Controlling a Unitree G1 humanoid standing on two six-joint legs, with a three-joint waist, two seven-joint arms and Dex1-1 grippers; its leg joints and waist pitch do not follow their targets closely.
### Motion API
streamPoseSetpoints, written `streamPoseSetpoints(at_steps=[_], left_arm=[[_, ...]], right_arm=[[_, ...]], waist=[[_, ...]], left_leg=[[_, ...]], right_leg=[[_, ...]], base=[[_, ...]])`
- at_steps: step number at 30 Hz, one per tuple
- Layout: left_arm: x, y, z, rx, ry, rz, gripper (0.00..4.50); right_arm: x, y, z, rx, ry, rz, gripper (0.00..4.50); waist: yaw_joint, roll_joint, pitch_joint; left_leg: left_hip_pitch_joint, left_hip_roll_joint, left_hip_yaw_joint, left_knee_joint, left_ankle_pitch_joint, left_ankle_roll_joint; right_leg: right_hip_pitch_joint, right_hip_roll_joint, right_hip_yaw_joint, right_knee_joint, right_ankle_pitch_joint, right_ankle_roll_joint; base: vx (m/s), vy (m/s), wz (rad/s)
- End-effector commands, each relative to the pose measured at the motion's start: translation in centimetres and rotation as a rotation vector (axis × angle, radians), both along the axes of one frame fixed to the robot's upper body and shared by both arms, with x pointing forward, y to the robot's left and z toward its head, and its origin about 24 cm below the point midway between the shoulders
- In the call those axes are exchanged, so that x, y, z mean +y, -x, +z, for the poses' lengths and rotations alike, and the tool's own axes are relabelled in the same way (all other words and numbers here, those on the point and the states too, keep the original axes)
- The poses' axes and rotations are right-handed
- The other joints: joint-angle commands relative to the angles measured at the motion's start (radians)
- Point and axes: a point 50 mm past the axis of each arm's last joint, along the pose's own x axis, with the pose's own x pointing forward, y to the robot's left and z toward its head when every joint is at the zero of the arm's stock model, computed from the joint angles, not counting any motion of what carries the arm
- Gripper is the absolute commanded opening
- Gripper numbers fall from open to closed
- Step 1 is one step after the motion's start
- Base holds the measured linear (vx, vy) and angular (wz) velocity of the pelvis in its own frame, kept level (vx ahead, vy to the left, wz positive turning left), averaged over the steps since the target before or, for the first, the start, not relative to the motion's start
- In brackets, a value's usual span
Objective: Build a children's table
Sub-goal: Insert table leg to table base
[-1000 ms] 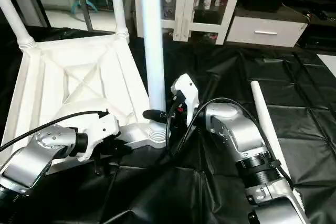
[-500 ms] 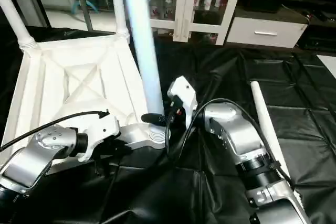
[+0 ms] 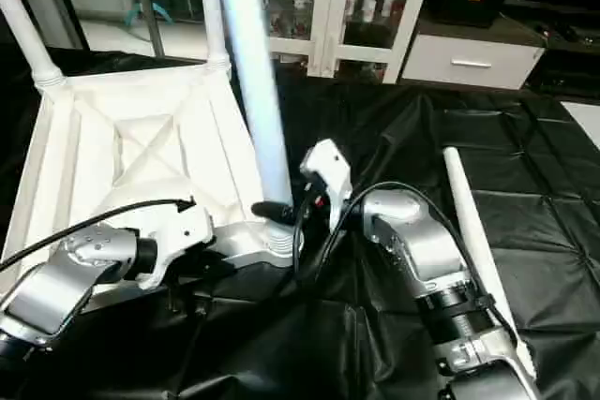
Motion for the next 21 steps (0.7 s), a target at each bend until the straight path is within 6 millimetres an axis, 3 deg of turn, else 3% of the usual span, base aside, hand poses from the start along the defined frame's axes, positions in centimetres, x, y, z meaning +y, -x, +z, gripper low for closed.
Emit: streamPoseSetpoints(at_steps=[1,7,21], left_arm=[[-1.2,0.6,0.0,0.020,0.046,-0.074,0.00],[-1.1,0.3,0.1,0.013,0.048,-0.060,0.00],[-1.1,-0.5,0.2,-0.013,0.055,-0.013,0.00]], right_arm=[[-1.4,0.0,-1.7,0.073,0.038,-0.096,1.84],[-2.1,0.7,-2.6,0.096,0.028,-0.141,1.84],[-3.3,2.1,-3.5,0.087,-0.037,-0.254,1.84]], waist=[[0.000,0.007,-0.053],[0.003,0.006,-0.054],[0.007,0.010,-0.051]], left_leg=[[0.009,0.088,-0.034,-0.081,-0.080,0.034],[0.008,0.088,-0.034,-0.079,-0.059,0.040],[0.007,0.089,-0.036,-0.087,-0.110,0.020]], right_leg=[[0.041,-0.082,0.051,-0.061,-0.006,-0.290],[0.041,-0.083,0.051,-0.059,0.017,-0.288],[0.039,-0.082,0.052,-0.068,-0.045,-0.261]], base=[[0.000,0.000,0.00],[0.000,0.000,0.00],[0.000,0.000,0.00]])
